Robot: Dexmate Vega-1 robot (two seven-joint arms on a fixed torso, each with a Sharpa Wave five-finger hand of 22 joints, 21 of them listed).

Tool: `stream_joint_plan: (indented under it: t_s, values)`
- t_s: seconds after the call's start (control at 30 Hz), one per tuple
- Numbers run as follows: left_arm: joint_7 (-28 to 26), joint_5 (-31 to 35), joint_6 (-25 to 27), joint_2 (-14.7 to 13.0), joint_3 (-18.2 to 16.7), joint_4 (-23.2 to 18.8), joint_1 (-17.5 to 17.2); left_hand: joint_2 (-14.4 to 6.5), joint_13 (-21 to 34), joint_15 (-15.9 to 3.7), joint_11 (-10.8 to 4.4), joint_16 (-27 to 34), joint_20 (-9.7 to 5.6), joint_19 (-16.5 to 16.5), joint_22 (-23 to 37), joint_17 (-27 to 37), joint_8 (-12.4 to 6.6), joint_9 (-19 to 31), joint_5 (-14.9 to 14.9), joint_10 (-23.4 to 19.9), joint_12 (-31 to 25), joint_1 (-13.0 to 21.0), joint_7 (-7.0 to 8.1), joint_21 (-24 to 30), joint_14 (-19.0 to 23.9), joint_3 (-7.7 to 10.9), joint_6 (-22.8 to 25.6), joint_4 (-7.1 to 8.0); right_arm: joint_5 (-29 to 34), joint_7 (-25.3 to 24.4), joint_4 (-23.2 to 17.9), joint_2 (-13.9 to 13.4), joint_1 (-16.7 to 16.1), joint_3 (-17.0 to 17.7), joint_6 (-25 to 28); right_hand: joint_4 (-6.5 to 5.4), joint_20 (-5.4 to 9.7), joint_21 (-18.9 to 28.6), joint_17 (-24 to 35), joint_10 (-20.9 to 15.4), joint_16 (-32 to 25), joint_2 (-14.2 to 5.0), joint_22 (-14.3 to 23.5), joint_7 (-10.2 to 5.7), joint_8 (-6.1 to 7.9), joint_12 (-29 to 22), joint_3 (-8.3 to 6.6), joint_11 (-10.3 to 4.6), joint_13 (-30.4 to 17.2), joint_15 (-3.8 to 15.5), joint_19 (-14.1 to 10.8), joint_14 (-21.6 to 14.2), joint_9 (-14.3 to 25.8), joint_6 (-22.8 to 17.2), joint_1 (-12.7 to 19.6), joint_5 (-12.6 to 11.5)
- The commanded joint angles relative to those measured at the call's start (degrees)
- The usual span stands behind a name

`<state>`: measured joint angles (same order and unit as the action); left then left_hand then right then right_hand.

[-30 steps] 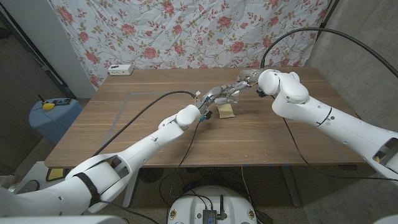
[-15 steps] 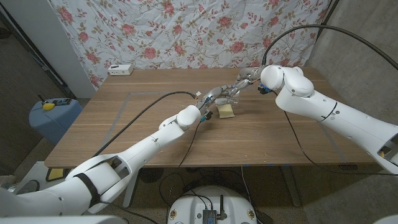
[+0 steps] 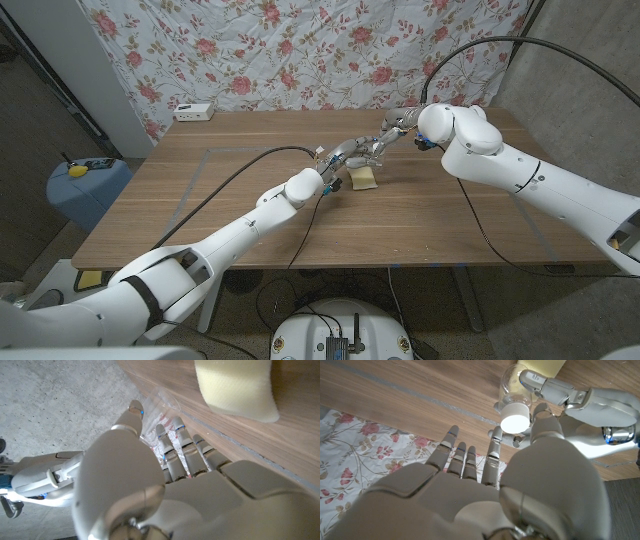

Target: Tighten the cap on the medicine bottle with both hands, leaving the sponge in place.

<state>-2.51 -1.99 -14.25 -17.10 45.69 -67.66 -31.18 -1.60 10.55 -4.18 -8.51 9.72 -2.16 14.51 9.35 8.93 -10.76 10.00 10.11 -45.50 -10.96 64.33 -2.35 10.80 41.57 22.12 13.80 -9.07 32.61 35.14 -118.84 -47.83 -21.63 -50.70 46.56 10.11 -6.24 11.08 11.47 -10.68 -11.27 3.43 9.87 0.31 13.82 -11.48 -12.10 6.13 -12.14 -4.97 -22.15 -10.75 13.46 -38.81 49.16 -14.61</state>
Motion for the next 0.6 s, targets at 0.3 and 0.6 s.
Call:
stream_joint_plan:
  t_s: [0.3, 0.6]
  values:
    - [0.01, -0.05, -0.41, -0.03, -0.02, 0.11, -0.01, -0.22, 0.27, -4.91, -0.34, 0.04, -4.21, -0.04, 0.16, 0.13, 0.08, 0.13, 0.4, -0.74, -0.4, -0.15, 0.02, -0.18, 0.0, 0.74, 0.47, 0.28, 1.18, 0.31, 0.88, 0.67, 0.83, -1.23, 0.39, -0.35, 0.46, 0.31, 0.07, -1.64, -0.78, -0.02, 0.08, -0.87, 1.14, -0.73, -1.03, -0.66, -0.06, 0.71, -0.83, -0.88, -0.09, -3.16, 1.43, 0.67]
    - [-0.12, -0.07, -0.38, -0.1, -0.12, -0.02, -0.11, -0.21, 0.27, -4.99, -0.24, 0.06, -4.29, -0.04, 0.16, 0.14, 0.08, 0.13, 0.39, -0.75, -0.4, -0.18, 0.03, -0.17, 0.06, 0.84, 0.48, 0.27, 1.13, -0.21, 1.28, 1.04, 0.6, -1.17, 0.6, -0.63, 0.9, 0.46, 0.14, -2.55, -1.04, -0.15, 0.1, -1.45, 1.75, -0.93, -1.51, -0.87, -0.02, 1.19, -1.37, -1.66, -0.24, -5.18, 1.94, 1.08]
